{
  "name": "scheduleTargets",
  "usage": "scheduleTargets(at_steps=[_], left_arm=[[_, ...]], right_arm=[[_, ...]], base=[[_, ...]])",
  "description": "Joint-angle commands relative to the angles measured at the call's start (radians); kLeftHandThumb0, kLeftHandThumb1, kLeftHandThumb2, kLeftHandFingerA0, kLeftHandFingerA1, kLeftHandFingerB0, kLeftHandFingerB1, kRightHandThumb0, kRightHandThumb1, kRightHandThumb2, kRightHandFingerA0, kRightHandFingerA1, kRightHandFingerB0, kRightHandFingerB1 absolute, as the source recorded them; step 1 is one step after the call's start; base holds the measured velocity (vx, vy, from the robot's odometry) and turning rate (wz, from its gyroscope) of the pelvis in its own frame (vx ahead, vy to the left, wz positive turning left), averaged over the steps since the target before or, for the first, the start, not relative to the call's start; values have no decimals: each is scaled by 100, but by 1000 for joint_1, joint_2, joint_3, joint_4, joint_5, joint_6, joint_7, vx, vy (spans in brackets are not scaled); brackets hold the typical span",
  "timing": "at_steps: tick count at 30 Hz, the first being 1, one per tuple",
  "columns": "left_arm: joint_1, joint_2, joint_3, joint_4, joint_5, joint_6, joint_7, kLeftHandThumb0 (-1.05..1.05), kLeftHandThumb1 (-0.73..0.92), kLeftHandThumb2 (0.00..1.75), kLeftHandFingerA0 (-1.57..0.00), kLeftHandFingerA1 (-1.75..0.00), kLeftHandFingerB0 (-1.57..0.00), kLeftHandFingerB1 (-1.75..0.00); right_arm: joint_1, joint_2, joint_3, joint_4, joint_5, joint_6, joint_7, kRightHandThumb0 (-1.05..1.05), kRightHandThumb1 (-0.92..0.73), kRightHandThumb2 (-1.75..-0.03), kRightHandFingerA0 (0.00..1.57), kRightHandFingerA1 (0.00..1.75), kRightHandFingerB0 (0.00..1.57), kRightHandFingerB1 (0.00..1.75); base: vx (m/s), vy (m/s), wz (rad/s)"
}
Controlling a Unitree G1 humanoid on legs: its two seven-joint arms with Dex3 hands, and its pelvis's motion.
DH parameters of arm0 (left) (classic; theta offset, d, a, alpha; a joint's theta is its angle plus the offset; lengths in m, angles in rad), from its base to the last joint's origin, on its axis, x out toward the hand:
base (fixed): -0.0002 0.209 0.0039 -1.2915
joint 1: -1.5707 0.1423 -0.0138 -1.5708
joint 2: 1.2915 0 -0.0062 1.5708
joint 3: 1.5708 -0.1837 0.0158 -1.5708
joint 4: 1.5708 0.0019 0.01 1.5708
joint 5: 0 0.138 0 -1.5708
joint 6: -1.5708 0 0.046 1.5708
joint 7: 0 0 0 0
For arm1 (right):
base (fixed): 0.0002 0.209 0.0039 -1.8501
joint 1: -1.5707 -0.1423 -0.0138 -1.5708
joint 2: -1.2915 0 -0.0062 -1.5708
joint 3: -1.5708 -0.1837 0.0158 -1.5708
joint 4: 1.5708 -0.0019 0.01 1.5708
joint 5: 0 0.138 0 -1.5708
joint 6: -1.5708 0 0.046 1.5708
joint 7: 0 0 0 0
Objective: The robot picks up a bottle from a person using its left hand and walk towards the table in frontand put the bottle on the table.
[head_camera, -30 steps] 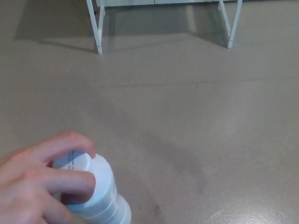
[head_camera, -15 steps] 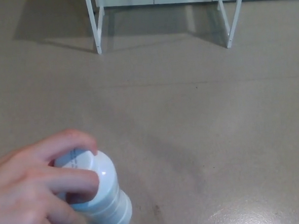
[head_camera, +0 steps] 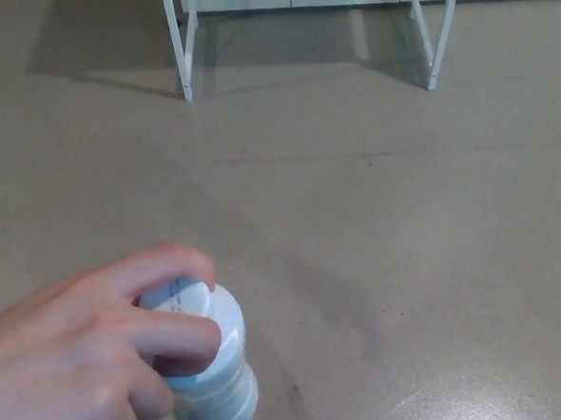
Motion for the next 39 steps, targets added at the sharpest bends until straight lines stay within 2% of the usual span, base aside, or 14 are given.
scheduleTargets(at_steps=[1,10,15,16,17,18,19,20,21,22,23,24,26,39], left_arm=[[-39,109,-76,-315,-182,190,-166,-69,43,78,-3,-19,0,0],[-15,155,-73,-413,-203,255,-160,-68,43,76,-4,-20,0,0],[-31,154,-77,-467,-250,327,-162,-62,39,75,-3,-25,0,-8],[-35,142,-82,-477,-241,340,-146,-58,59,58,-15,-36,0,-19],[-43,110,-95,-484,-200,336,-110,-41,75,64,-58,-47,-15,-27],[-46,90,-99,-478,-165,308,-95,-41,75,64,-58,-47,-15,-27],[-51,62,-106,-470,-137,293,-73,-26,83,65,-91,-53,-38,-33],[-55,25,-117,-451,-110,277,-44,-14,84,65,-111,-86,-74,-45],[-57,-19,-130,-425,-82,259,-14,-14,84,65,-111,-86,-74,-45],[-48,-38,-135,-419,-66,256,-1,-15,83,65,-119,-95,-83,-52],[-38,-67,-144,-409,-36,247,25,-11,78,70,-109,-116,-82,-94],[-28,-98,-153,-400,1,237,53,-11,78,70,-109,-116,-82,-94],[-17,-126,-159,-389,21,233,65,-10,80,72,-103,-123,-75,-112],[-5,-162,-150,-361,47,232,62,-14,83,67,-99,-133,-71,-111]], right_arm=[[-33,-25,21,-1,-31,-5,-5,-34,-72,-61,71,54,58,45],[-39,-24,15,2,-18,-5,8,-34,-72,-62,69,52,58,45],[-50,-25,20,4,-25,2,10,-35,-72,-62,71,53,58,45],[-52,-24,21,4,-26,3,10,-34,-72,-61,70,52,58,44],[-56,-23,23,5,-29,4,8,-35,-73,-61,70,52,58,44],[-56,-22,24,5,-31,4,6,-35,-73,-61,70,52,58,44],[-56,-22,24,3,-31,1,7,-35,-73,-60,70,51,57,43],[-57,-22,25,2,-31,-1,9,-35,-74,-60,68,51,56,43],[-57,-21,26,1,-31,-1,11,-35,-74,-60,68,51,56,43],[-56,-21,27,0,-33,-1,11,-34,-74,-60,68,51,56,43],[-55,-22,28,1,-34,-1,14,-33,-73,-60,67,50,56,44],[-55,-23,29,1,-35,-1,19,-33,-73,-60,67,50,56,44],[-60,-23,26,6,-35,3,17,-33,-73,-60,69,51,57,44],[-86,-28,44,4,-60,30,16,-35,-70,-61,68,49,55,42]], base=[[0,0,0],[0,0,0],[0,0,0],[0,0,0],[0,0,0],[0,0,0],[0,0,0],[0,0,0],[0,0,0],[0,0,0],[0,0,0],[0,0,0],[0,0,0],[0,0,0]])
